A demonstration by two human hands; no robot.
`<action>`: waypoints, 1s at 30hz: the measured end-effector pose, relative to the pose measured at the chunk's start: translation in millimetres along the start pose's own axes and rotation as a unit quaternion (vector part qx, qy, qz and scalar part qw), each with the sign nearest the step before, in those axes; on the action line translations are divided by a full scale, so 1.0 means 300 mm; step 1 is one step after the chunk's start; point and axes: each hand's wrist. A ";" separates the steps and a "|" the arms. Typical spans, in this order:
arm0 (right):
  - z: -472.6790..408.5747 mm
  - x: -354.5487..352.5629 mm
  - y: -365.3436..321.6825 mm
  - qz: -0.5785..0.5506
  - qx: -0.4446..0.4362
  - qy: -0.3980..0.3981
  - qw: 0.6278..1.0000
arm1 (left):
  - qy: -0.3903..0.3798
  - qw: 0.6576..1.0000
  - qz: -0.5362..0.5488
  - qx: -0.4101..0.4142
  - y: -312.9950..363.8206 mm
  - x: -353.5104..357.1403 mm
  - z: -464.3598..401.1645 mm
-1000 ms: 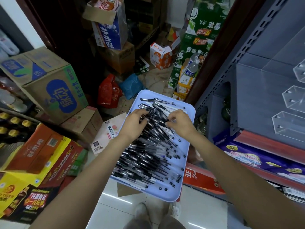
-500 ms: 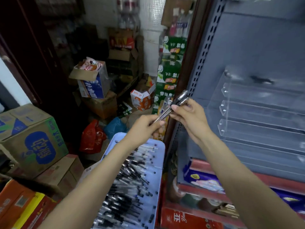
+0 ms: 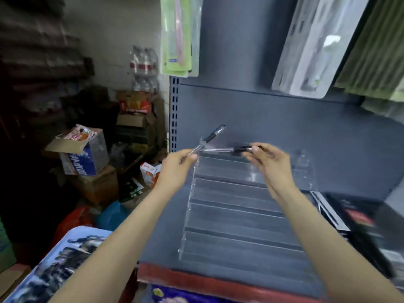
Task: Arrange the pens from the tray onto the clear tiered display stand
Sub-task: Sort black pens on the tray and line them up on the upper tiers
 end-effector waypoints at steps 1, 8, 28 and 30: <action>-0.035 -0.034 -0.003 0.011 -0.003 0.007 1.000 | 0.018 0.999 -0.023 -0.012 0.009 0.022 -0.016; -0.223 -0.105 0.007 0.086 -0.020 0.030 0.996 | 0.026 0.994 -0.080 -0.063 0.036 0.088 -0.113; -0.387 -0.004 0.095 0.519 -0.108 -0.060 0.846 | -0.010 0.991 -0.131 -0.022 0.001 0.080 -0.175; -0.385 0.010 0.103 0.521 -0.105 -0.068 0.844 | -0.010 0.991 -0.129 -0.015 0.001 0.074 -0.174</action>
Point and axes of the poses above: each hand's wrist, its own z-axis away from the middle knuckle, its own x-axis out of the palm, y = z × x, and after that the axes turned 5 degrees about y, right-handed
